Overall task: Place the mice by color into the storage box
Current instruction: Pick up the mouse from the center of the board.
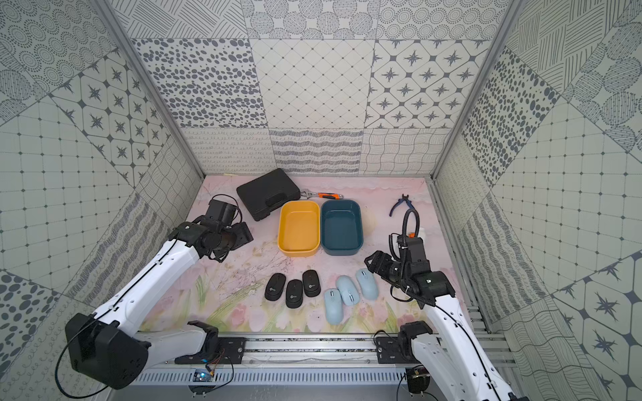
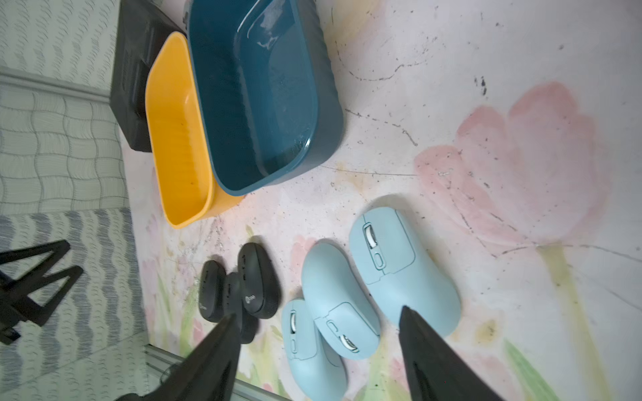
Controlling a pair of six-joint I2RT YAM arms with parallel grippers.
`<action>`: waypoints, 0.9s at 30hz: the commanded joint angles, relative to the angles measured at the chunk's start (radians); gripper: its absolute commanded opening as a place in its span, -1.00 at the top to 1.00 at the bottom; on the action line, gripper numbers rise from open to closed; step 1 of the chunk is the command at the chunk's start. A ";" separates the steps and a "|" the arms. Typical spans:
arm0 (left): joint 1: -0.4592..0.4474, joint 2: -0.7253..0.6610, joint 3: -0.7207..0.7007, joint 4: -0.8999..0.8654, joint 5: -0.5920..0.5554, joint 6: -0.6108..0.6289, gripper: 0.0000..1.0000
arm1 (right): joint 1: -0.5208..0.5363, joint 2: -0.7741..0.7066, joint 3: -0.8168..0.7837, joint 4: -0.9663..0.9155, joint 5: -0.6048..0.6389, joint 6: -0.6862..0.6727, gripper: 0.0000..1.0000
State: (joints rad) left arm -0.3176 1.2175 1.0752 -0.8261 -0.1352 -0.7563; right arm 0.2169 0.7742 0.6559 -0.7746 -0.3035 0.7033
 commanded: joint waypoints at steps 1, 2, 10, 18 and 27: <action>-0.007 -0.008 -0.015 -0.032 0.003 -0.022 -0.62 | 0.005 0.024 0.006 -0.039 -0.003 -0.049 -0.60; -0.007 -0.010 -0.013 -0.037 0.002 -0.023 -0.62 | 0.010 0.024 0.009 -0.049 0.016 -0.056 -0.58; -0.010 -0.059 -0.001 -0.067 -0.012 -0.012 -0.63 | 0.085 0.110 0.043 -0.105 0.187 -0.065 -0.62; -0.008 -0.016 0.036 -0.072 -0.001 0.003 -0.63 | 0.199 0.163 0.036 -0.069 0.267 -0.040 -0.62; -0.011 -0.041 0.003 -0.064 0.009 -0.013 -0.63 | 0.227 0.221 0.008 -0.057 0.319 -0.031 -0.66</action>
State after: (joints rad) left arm -0.3233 1.1885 1.0885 -0.8669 -0.1364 -0.7593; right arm 0.4309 0.9764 0.6746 -0.8635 -0.0254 0.6628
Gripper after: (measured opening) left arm 0.815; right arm 0.839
